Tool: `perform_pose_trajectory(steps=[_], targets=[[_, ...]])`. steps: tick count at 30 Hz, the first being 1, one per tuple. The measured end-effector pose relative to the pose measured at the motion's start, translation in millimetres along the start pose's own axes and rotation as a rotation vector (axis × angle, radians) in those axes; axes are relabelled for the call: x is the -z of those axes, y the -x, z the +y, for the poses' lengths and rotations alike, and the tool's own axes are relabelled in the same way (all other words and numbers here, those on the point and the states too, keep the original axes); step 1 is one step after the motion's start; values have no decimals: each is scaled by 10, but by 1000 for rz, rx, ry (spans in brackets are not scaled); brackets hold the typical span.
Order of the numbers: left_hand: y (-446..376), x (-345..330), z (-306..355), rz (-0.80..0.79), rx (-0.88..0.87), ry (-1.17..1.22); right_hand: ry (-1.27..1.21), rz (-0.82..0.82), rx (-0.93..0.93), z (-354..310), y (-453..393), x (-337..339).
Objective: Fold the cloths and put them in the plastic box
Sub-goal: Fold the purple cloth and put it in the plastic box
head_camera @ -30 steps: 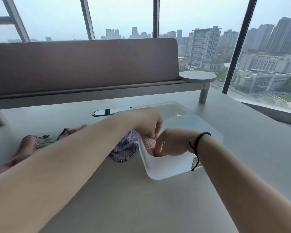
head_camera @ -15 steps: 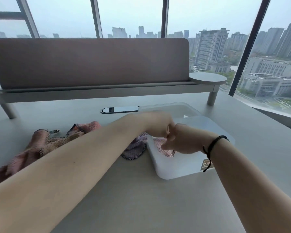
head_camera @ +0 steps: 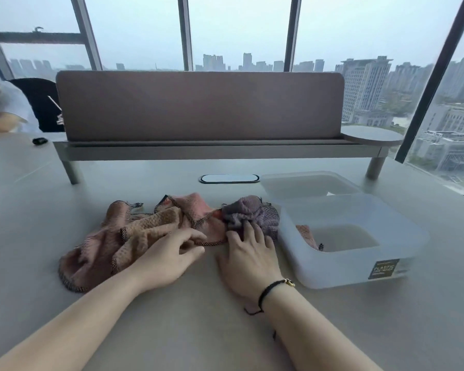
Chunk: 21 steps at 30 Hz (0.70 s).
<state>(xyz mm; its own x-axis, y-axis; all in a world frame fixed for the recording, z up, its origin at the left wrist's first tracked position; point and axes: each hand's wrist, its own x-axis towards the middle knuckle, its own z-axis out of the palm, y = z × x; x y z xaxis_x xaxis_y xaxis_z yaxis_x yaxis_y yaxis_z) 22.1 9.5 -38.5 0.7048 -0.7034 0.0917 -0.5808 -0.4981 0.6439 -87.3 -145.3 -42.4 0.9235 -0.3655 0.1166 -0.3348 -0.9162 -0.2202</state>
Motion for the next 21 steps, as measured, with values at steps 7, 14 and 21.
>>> perform_pose_trajectory(steps=[7,14,21], targets=[[41,50,-309,-73,-43,-336,-105,6,157,131,74,74],[5,72,-336,-1,-44,-183,-544,-35,309,-150,223,4],[379,-18,-125,39,-387,70,-906,87,146,-134,258,142]])
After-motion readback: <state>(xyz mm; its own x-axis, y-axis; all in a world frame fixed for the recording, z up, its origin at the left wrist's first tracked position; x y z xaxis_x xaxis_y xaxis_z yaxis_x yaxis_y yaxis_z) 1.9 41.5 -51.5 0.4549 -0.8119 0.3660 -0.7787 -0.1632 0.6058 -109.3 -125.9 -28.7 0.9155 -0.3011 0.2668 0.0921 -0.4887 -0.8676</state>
